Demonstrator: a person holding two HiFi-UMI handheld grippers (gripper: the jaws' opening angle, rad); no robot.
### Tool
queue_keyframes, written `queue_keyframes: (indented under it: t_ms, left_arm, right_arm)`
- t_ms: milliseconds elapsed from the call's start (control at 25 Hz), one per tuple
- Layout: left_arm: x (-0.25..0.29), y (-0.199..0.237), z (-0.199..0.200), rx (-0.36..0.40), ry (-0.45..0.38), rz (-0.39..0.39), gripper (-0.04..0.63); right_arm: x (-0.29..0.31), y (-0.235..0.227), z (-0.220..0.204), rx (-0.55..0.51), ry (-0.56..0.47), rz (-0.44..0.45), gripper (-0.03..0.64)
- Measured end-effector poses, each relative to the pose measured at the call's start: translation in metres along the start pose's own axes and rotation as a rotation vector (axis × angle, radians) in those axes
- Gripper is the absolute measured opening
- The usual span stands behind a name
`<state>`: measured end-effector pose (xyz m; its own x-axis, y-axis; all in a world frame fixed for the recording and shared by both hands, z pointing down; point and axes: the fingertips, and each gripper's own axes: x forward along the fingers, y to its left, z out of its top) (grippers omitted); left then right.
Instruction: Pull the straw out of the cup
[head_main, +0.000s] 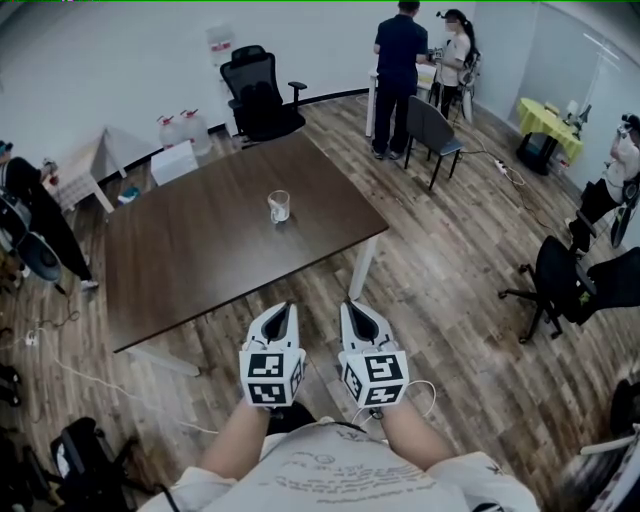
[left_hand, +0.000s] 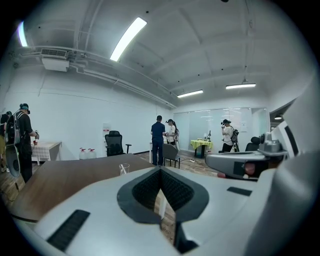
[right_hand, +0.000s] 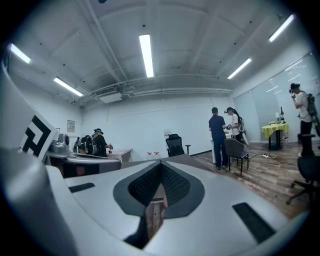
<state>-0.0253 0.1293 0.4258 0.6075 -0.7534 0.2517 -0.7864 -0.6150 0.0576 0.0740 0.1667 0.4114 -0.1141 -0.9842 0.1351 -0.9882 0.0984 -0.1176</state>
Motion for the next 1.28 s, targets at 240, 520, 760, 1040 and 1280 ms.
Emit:
queue_keyframes:
  t_ms: [240, 520, 760, 1040, 1280]
  left_arm:
    - [0.028, 0.000, -0.002, -0.007, -0.003, -0.006, 0.006]
    - [0.074, 0.014, 0.008, 0.005, -0.007, -0.023, 0.006]
    - [0.126, 0.038, 0.013, -0.007, -0.001, -0.038, 0.006]
    - [0.193, 0.082, 0.039, -0.026, -0.006, -0.043, 0.006]
    - [0.249, 0.127, 0.050, -0.046, 0.014, -0.046, 0.006]
  right_arm:
    - [0.018, -0.015, -0.005, -0.006, 0.007, 0.003, 0.015]
    - [0.060, -0.036, -0.002, 0.000, 0.008, -0.014, 0.015]
    - [0.114, -0.049, 0.005, -0.020, 0.008, -0.016, 0.015]
    - [0.193, -0.064, 0.020, -0.032, 0.023, -0.009, 0.015]
    - [0.267, -0.071, 0.027, -0.031, 0.050, -0.001, 0.015]
